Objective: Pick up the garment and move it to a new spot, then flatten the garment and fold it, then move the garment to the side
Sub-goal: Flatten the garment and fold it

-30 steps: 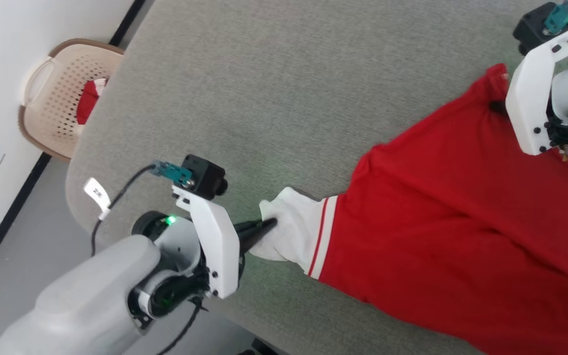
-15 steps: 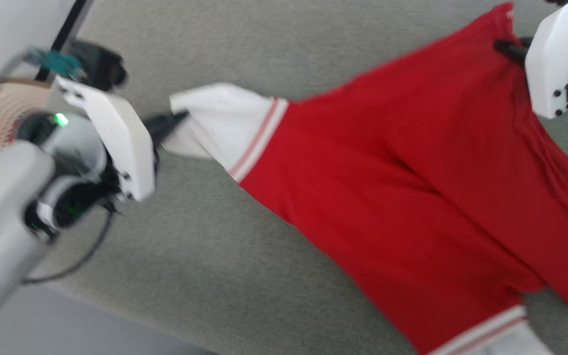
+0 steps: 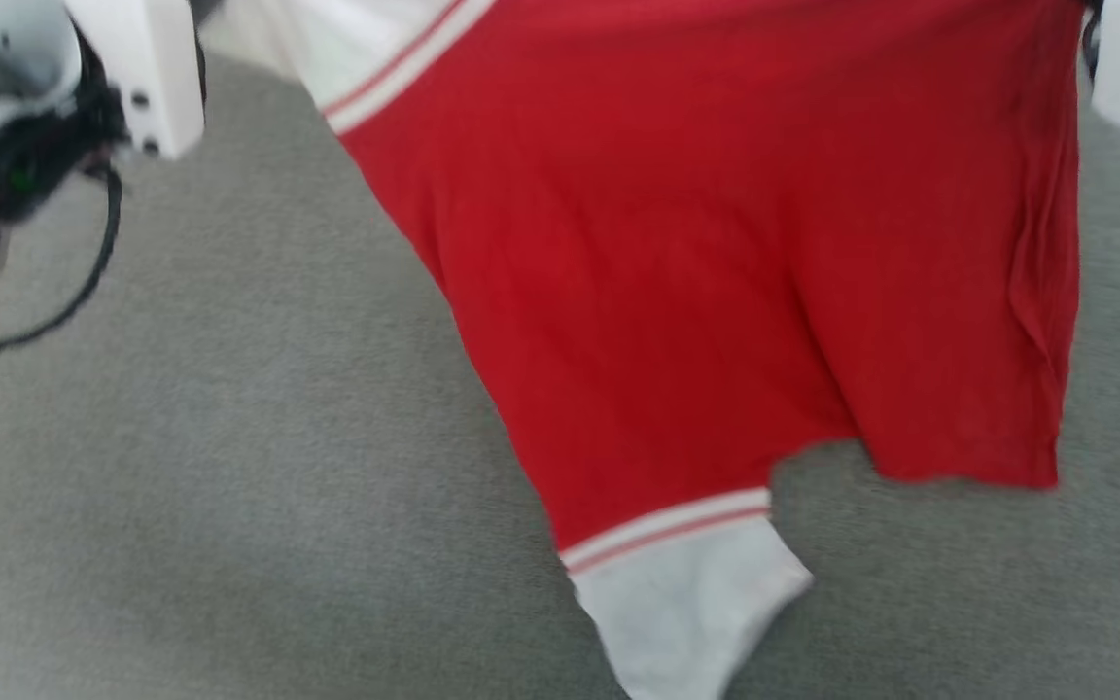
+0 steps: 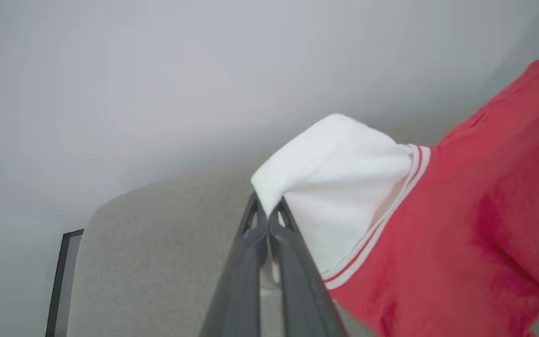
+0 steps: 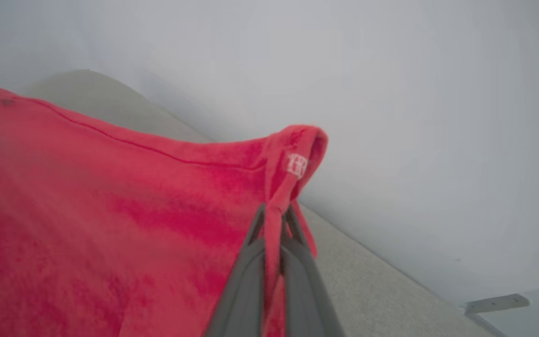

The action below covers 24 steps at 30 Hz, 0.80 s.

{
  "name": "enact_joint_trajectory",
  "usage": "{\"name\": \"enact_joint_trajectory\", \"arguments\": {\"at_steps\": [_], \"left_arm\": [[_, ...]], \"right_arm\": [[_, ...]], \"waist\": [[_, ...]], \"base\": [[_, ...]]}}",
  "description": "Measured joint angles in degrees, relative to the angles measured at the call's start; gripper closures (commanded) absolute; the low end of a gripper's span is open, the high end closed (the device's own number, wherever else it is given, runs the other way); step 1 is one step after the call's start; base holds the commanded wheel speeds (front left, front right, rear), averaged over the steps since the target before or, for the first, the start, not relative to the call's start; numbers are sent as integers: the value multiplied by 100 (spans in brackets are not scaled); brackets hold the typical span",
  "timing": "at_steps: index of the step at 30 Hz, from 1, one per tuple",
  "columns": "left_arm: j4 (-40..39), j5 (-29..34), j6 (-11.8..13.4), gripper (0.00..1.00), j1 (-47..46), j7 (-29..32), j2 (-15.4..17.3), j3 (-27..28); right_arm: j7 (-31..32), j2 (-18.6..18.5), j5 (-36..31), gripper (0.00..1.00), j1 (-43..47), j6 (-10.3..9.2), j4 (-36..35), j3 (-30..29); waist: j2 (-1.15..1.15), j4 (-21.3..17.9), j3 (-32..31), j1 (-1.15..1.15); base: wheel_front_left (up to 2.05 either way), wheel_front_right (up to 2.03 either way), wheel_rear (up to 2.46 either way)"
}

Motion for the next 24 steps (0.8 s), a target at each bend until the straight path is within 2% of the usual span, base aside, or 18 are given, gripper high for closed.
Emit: {"name": "enact_joint_trajectory", "arguments": {"at_steps": [4,7,11,15,16,19,24], "left_arm": [[754,328,-170,100,-539,-345,-356,21],[1395,665,-269,100,-1027,-911,-639,86],[2067,1287,-308,100,-1726,-2126,-961,159],[2432,1886,-219,100,-2406,-3721,-1181,336],[2494,1933,-215,100,-2528,-3966,-1247,370],[2528,2127,-338,100,-2665,-4244,-1348,495],[2643,2196,-849,100,-2208,-4286,-1339,324]], "right_arm": [[-352,335,-381,100,-327,0,527,-237],[-826,646,-899,100,-712,1,1018,-381],[-1786,998,-1807,100,-1291,2,1699,-610],[-3315,1232,-2964,100,-1962,2,2430,-1317],[-3583,1293,-3207,100,-2063,2,2611,-1474],[-3905,1491,-3812,100,-2151,2,3027,-1871],[-3897,1842,-4081,100,-1727,2,3451,-1953]], "waist": [[0,-211,-31,0],[0,-326,34,0],[0,-426,186,0],[0,-481,329,0],[0,-480,351,0],[0,-444,383,0],[0,-357,365,0]], "base": [[0,0,0],[0,0,0],[0,0,0],[0,0,0],[0,0,0],[0,0,0],[0,0,0]]}}
